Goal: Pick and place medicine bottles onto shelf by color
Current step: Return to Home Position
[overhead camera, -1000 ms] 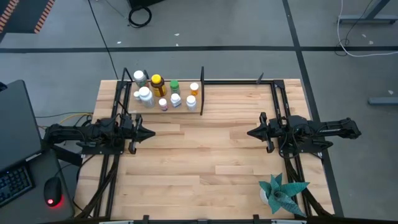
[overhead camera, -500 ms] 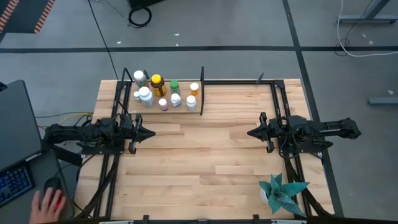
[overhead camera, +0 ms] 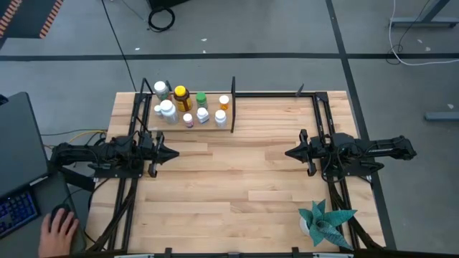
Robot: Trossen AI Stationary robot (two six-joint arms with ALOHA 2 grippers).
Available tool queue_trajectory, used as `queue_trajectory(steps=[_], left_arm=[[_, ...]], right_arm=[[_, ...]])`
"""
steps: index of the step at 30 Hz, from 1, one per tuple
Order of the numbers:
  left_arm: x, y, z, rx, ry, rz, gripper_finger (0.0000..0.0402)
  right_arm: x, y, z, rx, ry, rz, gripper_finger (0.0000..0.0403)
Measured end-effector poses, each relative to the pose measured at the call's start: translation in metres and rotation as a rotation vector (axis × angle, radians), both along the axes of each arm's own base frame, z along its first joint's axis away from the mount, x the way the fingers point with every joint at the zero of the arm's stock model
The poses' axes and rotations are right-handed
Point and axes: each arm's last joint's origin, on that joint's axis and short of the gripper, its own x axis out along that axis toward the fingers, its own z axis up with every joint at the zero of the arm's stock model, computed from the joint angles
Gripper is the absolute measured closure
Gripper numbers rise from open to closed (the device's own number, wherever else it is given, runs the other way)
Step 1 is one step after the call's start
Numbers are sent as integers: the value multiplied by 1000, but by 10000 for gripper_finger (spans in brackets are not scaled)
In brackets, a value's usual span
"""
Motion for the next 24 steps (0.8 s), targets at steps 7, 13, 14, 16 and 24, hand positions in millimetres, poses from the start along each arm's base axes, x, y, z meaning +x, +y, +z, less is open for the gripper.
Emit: queue_trajectory(steps=[7, 13, 14, 16, 24], left_arm=[[0, 0, 0, 0, 0, 0, 378], [0, 0, 0, 1, 0, 0, 369], [0, 0, 0, 0, 0, 0, 368], [0, 0, 0, 0, 0, 0, 366], [0, 0, 0, 0, 0, 0, 375]], right_arm=[[0, 0, 0, 0, 0, 0, 384], [0, 0, 0, 0, 0, 0, 384], [0, 0, 0, 0, 0, 0, 384], [0, 0, 0, 0, 0, 0, 384], [0, 0, 0, 0, 0, 0, 384]])
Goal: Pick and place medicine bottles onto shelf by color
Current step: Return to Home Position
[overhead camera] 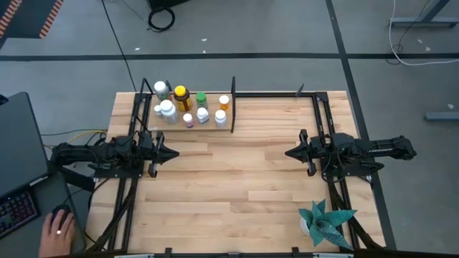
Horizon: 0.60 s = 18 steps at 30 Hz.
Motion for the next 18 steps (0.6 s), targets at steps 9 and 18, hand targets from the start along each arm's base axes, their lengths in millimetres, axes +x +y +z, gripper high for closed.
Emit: queue_trajectory(steps=[9, 18], left_arm=[[0, 0, 0, 1, 0, 0, 375], [0, 0, 0, 0, 0, 0, 366]], right_arm=[[0, 0, 0, 0, 0, 0, 384], [0, 0, 0, 0, 0, 0, 384]])
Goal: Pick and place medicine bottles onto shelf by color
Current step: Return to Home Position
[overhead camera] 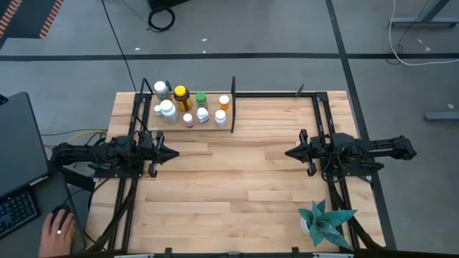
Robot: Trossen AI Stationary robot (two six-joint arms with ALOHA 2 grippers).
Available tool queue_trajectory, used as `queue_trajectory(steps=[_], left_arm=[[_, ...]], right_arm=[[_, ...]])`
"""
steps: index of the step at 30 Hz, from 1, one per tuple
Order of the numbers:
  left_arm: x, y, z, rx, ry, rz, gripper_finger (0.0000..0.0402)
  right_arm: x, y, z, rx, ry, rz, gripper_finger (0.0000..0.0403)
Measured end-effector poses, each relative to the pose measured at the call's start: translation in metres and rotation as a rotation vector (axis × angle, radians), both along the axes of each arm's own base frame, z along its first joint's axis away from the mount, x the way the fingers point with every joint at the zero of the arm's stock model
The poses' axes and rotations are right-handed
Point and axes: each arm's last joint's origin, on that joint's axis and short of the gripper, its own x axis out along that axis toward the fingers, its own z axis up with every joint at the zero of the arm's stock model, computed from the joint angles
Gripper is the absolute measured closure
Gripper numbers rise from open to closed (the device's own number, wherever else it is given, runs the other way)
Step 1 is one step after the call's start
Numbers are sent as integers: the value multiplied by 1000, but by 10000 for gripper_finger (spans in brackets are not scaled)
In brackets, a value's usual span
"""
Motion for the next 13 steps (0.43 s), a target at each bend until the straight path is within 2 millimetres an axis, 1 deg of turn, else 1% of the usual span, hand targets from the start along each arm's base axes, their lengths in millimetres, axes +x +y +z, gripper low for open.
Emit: queue_trajectory(steps=[9, 13], left_arm=[[0, 0, 0, 0, 0, 0, 376], [0, 0, 0, 0, 0, 0, 373]], right_arm=[[0, 0, 0, 0, 0, 0, 384], [0, 0, 0, 0, 0, 0, 384]])
